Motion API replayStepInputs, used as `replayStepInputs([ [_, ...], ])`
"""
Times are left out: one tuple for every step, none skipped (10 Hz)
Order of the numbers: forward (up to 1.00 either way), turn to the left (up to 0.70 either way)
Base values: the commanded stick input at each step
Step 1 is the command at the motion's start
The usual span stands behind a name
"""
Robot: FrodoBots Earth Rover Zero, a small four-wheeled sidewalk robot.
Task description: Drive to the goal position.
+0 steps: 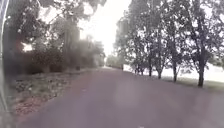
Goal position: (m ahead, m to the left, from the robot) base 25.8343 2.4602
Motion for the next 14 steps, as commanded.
replayStepInputs([
  [0.7,0.01],
  [0.7,0.01],
  [0.7,0.01],
  [0.7,0.01],
  [0.7,0.01],
  [0.7,0.01],
  [0.7,0.01],
  [0.7,0.01],
  [0.7,0.01],
  [0.7,0.01],
  [0.7,0.01],
  [0.7,0.01],
  [0.7,0.01],
  [0.7,0.01],
])
